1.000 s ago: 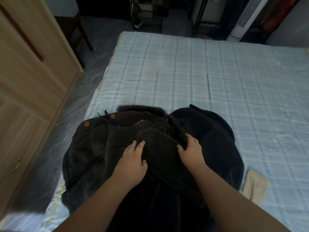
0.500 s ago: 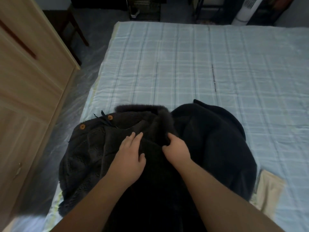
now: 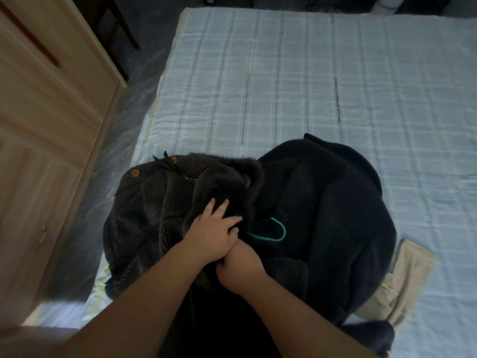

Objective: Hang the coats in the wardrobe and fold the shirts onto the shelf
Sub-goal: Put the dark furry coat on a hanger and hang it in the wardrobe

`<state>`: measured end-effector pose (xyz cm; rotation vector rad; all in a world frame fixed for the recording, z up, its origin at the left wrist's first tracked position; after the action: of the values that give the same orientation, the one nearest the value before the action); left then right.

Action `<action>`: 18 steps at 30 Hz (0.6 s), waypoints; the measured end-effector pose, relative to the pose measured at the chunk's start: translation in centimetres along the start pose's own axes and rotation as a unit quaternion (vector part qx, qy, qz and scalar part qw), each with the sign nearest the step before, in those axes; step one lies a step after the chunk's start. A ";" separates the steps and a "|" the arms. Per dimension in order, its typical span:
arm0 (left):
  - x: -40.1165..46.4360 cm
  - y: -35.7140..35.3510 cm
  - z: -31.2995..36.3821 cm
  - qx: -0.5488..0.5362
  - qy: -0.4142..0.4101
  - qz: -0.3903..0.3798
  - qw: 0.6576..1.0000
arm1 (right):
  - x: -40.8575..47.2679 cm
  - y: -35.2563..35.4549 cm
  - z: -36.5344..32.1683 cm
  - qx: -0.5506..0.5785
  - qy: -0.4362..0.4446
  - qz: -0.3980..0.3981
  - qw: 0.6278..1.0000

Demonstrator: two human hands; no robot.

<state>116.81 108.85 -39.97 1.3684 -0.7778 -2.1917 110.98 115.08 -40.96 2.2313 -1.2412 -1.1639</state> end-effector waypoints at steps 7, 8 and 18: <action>0.2 -1.0 -0.8 0.022 0.044 0.010 0.999 | -3.5 7.2 9.0 0.194 -0.093 0.261 0.941; 0.1 -1.2 -0.7 0.027 0.045 0.011 0.999 | -3.9 7.9 11.3 0.237 -0.158 0.299 0.911; -2.6 -0.9 -0.5 -0.021 0.046 0.004 0.999 | -2.2 6.3 11.4 0.347 -0.200 0.094 0.911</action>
<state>118.25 111.05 -39.03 1.4312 -0.6983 -2.1117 97.94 114.42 -42.87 2.2953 -2.2832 -1.2787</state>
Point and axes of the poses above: each hand's wrist, its own x-axis towards the middle knuckle, its own y-axis out of the back of the hand, z = x × y, the point moved 7 cm from there along x, towards the middle knuckle, and after that the axes turned 8 degrees about -z, right-handed, at the moved point
